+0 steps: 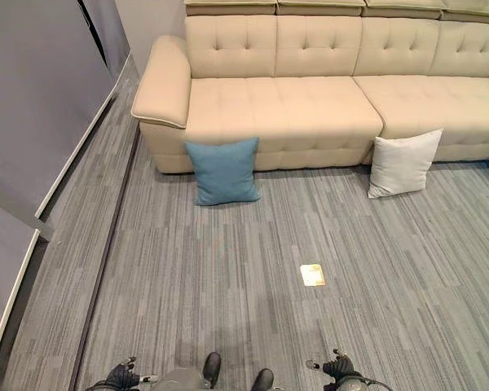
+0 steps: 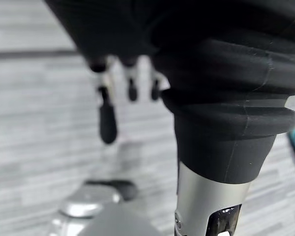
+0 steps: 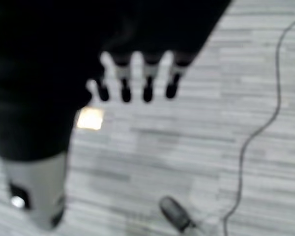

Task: Pick up all the scattered cushions and arrange them neatly on the sofa.

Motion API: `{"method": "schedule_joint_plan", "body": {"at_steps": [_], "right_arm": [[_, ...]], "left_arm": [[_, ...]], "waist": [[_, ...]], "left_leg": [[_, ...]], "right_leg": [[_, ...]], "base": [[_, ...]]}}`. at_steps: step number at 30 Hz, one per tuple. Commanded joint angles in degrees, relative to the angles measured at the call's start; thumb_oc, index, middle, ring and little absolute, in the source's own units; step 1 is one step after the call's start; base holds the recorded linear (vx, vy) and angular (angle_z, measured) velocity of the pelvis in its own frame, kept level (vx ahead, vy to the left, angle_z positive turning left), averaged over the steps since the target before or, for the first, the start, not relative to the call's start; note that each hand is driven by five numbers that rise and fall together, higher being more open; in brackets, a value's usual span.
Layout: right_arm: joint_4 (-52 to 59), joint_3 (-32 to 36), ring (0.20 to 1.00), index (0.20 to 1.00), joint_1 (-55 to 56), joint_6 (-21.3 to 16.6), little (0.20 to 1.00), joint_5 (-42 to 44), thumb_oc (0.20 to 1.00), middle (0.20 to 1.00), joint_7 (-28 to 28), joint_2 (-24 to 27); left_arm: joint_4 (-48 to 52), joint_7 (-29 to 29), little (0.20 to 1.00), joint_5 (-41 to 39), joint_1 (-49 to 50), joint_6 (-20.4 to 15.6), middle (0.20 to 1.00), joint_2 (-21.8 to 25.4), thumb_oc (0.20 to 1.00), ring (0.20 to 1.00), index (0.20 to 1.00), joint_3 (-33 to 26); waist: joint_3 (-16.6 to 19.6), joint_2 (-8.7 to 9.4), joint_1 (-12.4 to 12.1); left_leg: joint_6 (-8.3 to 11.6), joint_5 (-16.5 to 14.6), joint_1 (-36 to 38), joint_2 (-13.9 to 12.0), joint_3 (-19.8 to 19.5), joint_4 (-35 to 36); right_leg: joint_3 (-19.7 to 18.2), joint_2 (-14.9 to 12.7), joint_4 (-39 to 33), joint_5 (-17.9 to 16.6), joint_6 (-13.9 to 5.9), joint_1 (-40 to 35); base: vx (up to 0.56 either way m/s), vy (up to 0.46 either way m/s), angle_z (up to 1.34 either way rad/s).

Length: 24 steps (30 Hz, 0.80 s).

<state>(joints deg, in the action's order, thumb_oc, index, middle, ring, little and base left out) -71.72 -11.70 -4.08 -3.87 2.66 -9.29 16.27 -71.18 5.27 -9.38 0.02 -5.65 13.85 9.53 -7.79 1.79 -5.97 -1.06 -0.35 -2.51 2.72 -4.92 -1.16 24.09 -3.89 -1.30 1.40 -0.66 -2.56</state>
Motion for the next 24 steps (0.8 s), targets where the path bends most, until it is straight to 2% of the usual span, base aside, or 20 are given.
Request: {"method": "schedule_joint_plan", "body": {"at_steps": [1,2,5,6,7,8,12,14,16,17,19,20,21,22,24], "right_arm": [[0.84,-0.66,1.0,1.0,-1.34,0.19,1.0,-0.32,1.0,1.0,-0.97,0.2],[1.01,-1.64,1.0,1.0,-2.12,0.69,1.0,-0.89,1.0,1.0,-0.92,-0.11],[1.41,-2.26,1.0,1.0,-2.79,0.65,1.0,-1.03,1.0,1.0,-0.92,-0.54],[1.95,-2.55,1.0,1.0,-3.12,0.55,1.0,-0.83,1.0,1.0,-0.88,-0.61],[1.95,-2.56,1.0,1.0,-3.11,0.55,1.0,-0.83,1.0,1.0,-0.88,-0.61],[2.29,-2.82,1.0,1.0,-3.25,0.57,1.0,-0.69,1.0,1.0,-0.79,-0.58],[2.54,-3.06,1.0,1.0,-3.3,0.56,1.0,-0.71,1.0,1.0,-0.72,-0.12],[2.19,-3.3,1.0,1.0,-2.78,0.48,1.0,-0.69,1.0,1.0,-0.72,-0.24],[1.96,-2.94,1.0,1.0,-1.81,0.14,1.0,-0.06,1.0,1.0,-0.54,-0.21],[2.17,-2.71,1.0,1.0,-1.28,-0.52,1.0,0.63,1.0,1.0,-0.63,-0.28],[2.47,-2.88,1.0,1.0,-1.99,-0.94,1.0,1.36,1.0,1.0,-0.89,0.15],[2.66,-2.93,1.0,1.0,-2.28,-1.0,1.0,1.78,1.0,1.0,-0.9,0.27],[2.65,-2.91,1.0,1.0,-2.3,-1.0,1.0,1.78,1.0,1.0,-0.9,0.25],[2.84,-2.83,1.0,1.0,-2.46,-1.0,1.0,2.11,1.0,1.0,-1.09,0.47],[2.92,-2.71,1.0,1.0,-2.59,-1.16,1.0,2.98,1.0,1.0,-1.15,0.73]], "left_arm": [[-3.61,0.3,1.0,1.49,-2.46,-0.58,1.0,-0.25,1.0,1.0,1.0,-0.3],[-3.46,0.56,1.0,1.82,-2.63,-0.55,1.0,0.37,1.0,1.0,1.0,-0.18],[-3.46,0.63,1.0,2.07,-3.04,-0.68,1.0,0.82,1.0,1.0,1.0,-0.15],[-3.28,0.82,1.0,2.06,-3.03,-0.72,1.0,1.03,1.0,1.0,1.0,-0.25],[-3.28,0.82,1.0,2.07,-3.02,-0.72,1.0,1.03,1.0,1.0,1.0,-0.26],[-3.17,0.85,1.0,2.0,-3.09,-0.71,1.0,1.1,1.0,1.0,1.0,-0.33],[-3.82,1.1,1.0,2.26,-3.65,-0.96,1.0,1.16,1.0,1.0,1.0,-0.47],[-4.08,1.41,1.0,2.7,-3.93,-1.02,1.0,1.2,1.0,1.0,1.0,-0.57],[-4.15,1.35,1.0,2.48,-3.9,-1.16,1.0,1.1,1.0,1.0,1.0,-0.5],[-3.69,1.38,1.0,2.11,-4.05,-1.28,1.0,1.0,1.0,1.0,1.0,-0.51],[-2.95,1.36,1.0,1.52,-4.69,-1.41,1.0,1.07,1.0,1.0,1.0,-0.12],[-2.89,1.42,1.0,1.36,-4.73,-1.26,1.0,1.05,1.0,1.0,1.0,-0.21],[-2.89,1.42,1.0,1.36,-4.75,-1.26,1.0,1.08,1.0,1.0,1.0,-0.21],[-2.66,1.35,1.0,1.22,-4.83,-1.19,1.0,1.19,1.0,1.0,1.0,-0.04],[-2.57,1.37,1.0,1.03,-4.72,-1.15,1.0,1.31,1.0,1.0,1.0,0.06]], "waist": [[0.5,1.35,-1.93],[-1.23,1.02,-1.65],[-1.83,0.44,-1.55],[-1.74,0.58,-1.15],[-1.84,0.55,-1.19],[-1.75,0.96,-0.8],[-2.25,2.07,0.54],[-1.76,2.8,0.56],[-0.61,3.22,0.96],[-0.54,3.51,1.03],[-2.15,4.18,0.21],[-2.9,4.18,-0.34],[-2.74,4.33,-0.18],[-3.17,4.75,-0.64],[-3.73,5.1,-1.57]], "left_leg": [[0.71,-3.48,-1.24,-0.46,1.63,-3.07],[-0.6,-3.7,-0.02,-0.01,1.17,-3.22],[-1.31,-3.74,0.81,-0.13,0.27,-2.7],[-1.64,-4.21,2.6,0.19,-0.41,-1.65],[-1.62,-4.24,2.79,0.14,-0.38,-1.56],[-1.58,-4.65,4.28,0.61,-1.1,-0.46],[-0.67,-6.22,6.67,1.35,-3.81,0.53],[0.06,-7.22,7.17,1.1,-5.1,0.58],[1.63,-8.53,7.81,-0.29,-6.32,0.26],[3.79,-7.29,5.9,-1.85,-5.21,-4.06],[5.27,-4.01,0.4,-2.53,-3.3,-13.89],[5.3,-3.16,-2.32,-3.52,-1.31,-18.8],[5.26,-2.92,-2.56,-3.33,-1.41,-18.68],[4.74,-2.56,-5.03,-3.97,0.68,-21.59],[3.58,-4.41,-8.42,-3.71,3.17,-22.52]], "right_leg": [[-3.24,-6.29,10.93,2.91,-5.91,2.13],[-5.08,-7.59,18.96,0.62,-7.0,5.54],[-7.38,-6.94,23.9,0.04,-7.27,9.09],[-8.72,-5.47,22.79,0.65,-6.46,10.91],[-8.75,-5.42,22.8,0.71,-6.43,10.78],[-9.33,-4.45,17.93,0.54,-6.08,11.41],[-10.67,-2.79,6.85,-2.64,-6.93,12.39],[-11.31,-2.01,5.42,-2.68,-6.55,11.63],[-10.62,-1.26,4.88,-1.95,-5.83,10.57],[-8.9,-1.23,4.07,-1.27,-5.11,8.94],[-8.18,-1.16,2.62,-0.83,-4.2,6.51],[-8.07,-0.72,2.4,-0.27,-3.16,5.37],[-7.96,-0.9,2.39,-0.33,-3.2,5.59],[-7.54,-0.95,1.86,0.19,-2.72,4.56],[-7.13,-0.72,0.69,0.91,-2.54,2.67]], "base": [[0.06,0.284,-0.12],[0.04,0.244,-0.18],[0.07,0.127,-0.15],[0.16,0.094,0.09],[0.26,0.028,-0.13],[0.22,-0.041,-0.14],[0.24,-0.067,0.19],[0.24,-0.114,0.49],[0.33,-0.183,0.72],[0.33,-0.207,0.97],[0.16,-0.163,0.85],[0.06,-0.091,0.48],[0.08,-0.087,0.16],[0.08,-0.073,0.06],[0.17,-0.079,0.09]]}}
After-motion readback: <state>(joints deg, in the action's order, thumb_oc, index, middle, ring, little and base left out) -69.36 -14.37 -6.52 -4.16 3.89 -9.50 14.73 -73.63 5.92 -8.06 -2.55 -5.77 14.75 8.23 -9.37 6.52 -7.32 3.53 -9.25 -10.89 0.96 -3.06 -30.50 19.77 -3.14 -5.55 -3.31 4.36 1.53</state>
